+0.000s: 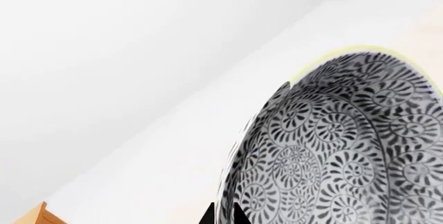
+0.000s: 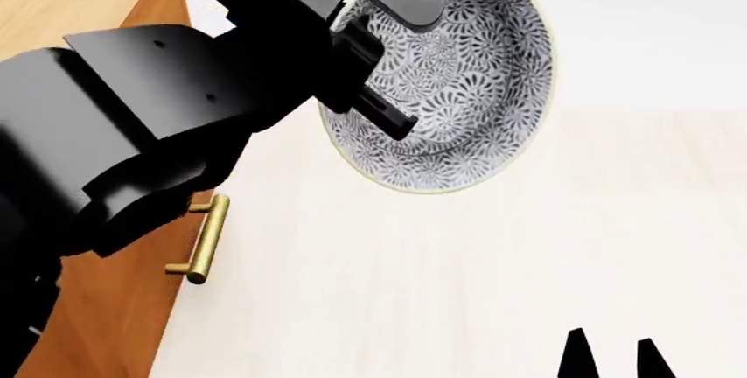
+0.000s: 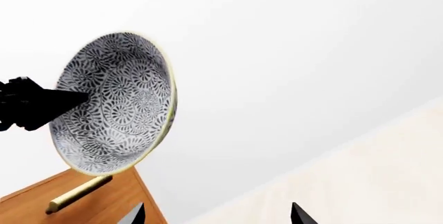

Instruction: Put the bowl on top of the cabinet.

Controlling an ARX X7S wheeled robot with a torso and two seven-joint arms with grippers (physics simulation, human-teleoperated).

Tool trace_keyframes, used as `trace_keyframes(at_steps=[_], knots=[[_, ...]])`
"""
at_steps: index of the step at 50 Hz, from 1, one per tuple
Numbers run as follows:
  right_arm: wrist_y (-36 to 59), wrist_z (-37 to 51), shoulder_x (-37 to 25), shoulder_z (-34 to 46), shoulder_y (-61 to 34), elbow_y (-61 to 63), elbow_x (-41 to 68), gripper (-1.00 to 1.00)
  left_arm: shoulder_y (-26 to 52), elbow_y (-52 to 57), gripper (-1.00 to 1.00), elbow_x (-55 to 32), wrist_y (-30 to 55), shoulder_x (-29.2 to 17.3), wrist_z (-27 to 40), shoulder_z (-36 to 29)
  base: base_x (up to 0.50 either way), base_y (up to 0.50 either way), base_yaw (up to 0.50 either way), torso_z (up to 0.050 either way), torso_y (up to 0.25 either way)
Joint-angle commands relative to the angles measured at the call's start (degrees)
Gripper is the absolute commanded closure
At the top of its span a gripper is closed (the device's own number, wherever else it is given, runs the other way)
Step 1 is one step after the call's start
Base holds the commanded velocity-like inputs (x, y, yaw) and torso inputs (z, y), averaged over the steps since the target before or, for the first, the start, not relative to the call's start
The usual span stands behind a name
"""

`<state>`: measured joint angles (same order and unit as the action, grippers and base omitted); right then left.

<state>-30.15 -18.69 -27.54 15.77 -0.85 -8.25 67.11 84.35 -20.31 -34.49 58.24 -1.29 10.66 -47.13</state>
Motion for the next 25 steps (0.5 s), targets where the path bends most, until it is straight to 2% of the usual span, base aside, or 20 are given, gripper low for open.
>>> trace_keyframes(at_steps=[1,13,25], knots=[[-0.1,-0.4,0.0,-0.1,0.0,-0.1,-0.2,-1.00,11.9,-15.9,1.00,-15.0,-4.0,1.2,0.6,-5.2,0.00,0.00,0.00,0.000,0.000],[-0.2,-0.3,-0.1,-0.3,0.4,0.6,-0.2,-1.00,18.2,-23.8,1.00,-24.2,-3.1,1.1,-0.2,-3.9,0.00,0.00,0.00,0.000,0.000],[-0.4,0.0,-0.3,-0.5,1.0,1.4,-0.5,-1.00,26.0,-38.0,1.00,-42.7,-7.7,1.2,2.1,-14.9,0.00,0.00,0.00,0.000,0.000]])
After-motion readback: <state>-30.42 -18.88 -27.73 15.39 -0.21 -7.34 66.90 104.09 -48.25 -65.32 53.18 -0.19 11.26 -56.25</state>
